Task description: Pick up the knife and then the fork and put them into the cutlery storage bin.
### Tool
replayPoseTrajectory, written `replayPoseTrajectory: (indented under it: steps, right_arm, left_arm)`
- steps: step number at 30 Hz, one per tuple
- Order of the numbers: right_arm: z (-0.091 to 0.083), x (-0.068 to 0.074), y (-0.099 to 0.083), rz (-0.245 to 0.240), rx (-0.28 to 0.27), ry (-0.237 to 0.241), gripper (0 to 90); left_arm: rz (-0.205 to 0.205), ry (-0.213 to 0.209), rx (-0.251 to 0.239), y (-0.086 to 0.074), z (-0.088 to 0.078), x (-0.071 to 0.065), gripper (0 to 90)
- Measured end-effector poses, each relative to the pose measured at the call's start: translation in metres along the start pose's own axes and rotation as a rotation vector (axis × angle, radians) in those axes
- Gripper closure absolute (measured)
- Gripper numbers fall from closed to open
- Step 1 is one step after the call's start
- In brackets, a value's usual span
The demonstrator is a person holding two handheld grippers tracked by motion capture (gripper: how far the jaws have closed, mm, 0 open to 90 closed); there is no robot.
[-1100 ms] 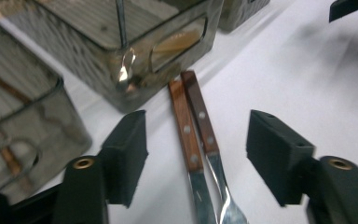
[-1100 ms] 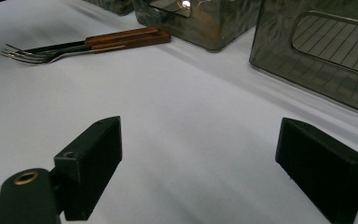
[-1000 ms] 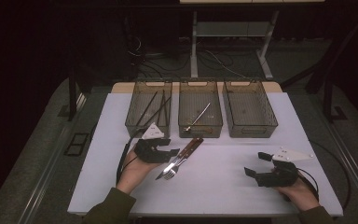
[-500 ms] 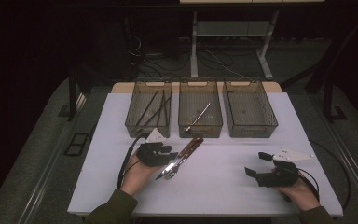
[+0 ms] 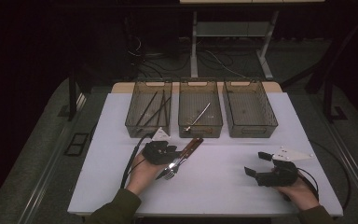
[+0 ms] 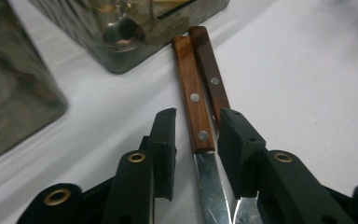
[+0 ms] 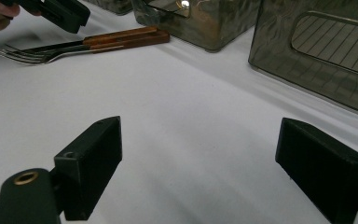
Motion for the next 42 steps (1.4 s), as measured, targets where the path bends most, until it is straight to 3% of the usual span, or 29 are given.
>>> replayPoseTrajectory:
  steps: [18, 23, 27, 30, 34, 42]
  right_arm:
    - [0.001, 0.000, 0.001, -0.004, 0.003, 0.004, 13.8]
    - [0.001, 0.000, 0.001, -0.006, 0.001, 0.003, 13.8]
    - [0.001, 0.000, 0.002, -0.005, 0.000, 0.003, 13.8]
    - [0.001, 0.000, 0.001, -0.003, 0.001, 0.004, 13.8]
    - [0.001, 0.000, 0.001, -0.001, 0.001, 0.005, 13.8]
    - [0.001, 0.001, 0.001, -0.006, 0.005, 0.003, 13.8]
  left_arm:
    - [0.017, 0.027, 0.054, 0.000, 0.016, -0.005, 73.4]
    - [0.029, 0.042, 0.060, -0.001, 0.014, -0.002, 75.3]
    - [0.015, 0.046, 0.058, -0.003, 0.012, 0.003, 75.4]
    - [0.046, 0.041, 0.056, -0.004, 0.012, 0.004, 74.2]
    - [0.079, 0.077, 0.057, -0.003, 0.014, -0.001, 70.6]
    - [0.090, 0.090, 0.042, -0.004, 0.015, -0.001, 73.2]
Point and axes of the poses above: each handheld gripper's, and its own axes: z roughly forward along the jaws, y roughly out of its top, x roughly to its left, the point moved 5 cm from there along z, roughly forward along the jaws, and after that the axes turned 13 degrees about x, right-handed, at the moved point
